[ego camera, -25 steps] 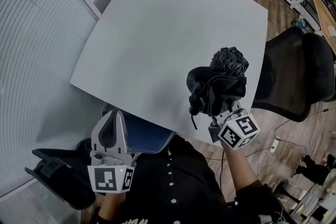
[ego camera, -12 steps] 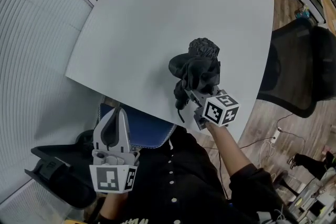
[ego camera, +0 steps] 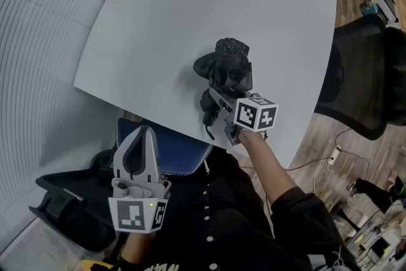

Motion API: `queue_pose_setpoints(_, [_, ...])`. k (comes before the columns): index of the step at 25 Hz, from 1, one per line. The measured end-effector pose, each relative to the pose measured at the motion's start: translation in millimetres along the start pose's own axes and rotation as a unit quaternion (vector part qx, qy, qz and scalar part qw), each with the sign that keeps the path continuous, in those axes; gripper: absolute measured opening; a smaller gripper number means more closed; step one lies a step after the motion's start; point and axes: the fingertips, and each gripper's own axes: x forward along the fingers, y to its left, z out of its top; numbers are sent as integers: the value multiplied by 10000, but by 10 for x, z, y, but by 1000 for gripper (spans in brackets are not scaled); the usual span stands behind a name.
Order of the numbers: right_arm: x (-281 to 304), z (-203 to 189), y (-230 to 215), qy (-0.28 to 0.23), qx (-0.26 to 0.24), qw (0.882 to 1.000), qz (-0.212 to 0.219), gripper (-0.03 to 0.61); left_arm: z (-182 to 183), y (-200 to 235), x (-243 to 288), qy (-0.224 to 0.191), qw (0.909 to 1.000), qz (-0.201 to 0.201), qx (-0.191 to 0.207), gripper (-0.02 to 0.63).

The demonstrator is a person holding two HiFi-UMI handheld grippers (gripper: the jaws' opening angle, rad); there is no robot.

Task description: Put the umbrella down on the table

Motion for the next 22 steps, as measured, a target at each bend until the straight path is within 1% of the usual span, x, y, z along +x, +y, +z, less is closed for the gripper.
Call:
queue_pose_setpoints(3, [112,-62,-60,155,87,9998,-106,236,-34,-8,19,55,10000,-22,-20,15])
queue_pose_setpoints(8, [223,-79,-119,226,430,9987,-132,236,-71,-34,45,123,9999,-48,-43,15])
queue_pose_setpoints(14, [366,-75,-172,311,519,9976,-351,238,-117,7,94,212,9997,-53,-79,15])
queue_pose_setpoints(22, [498,-73,-236,179,925,9942,-519,239,-165,77,153,282,9995,-74,-123,15])
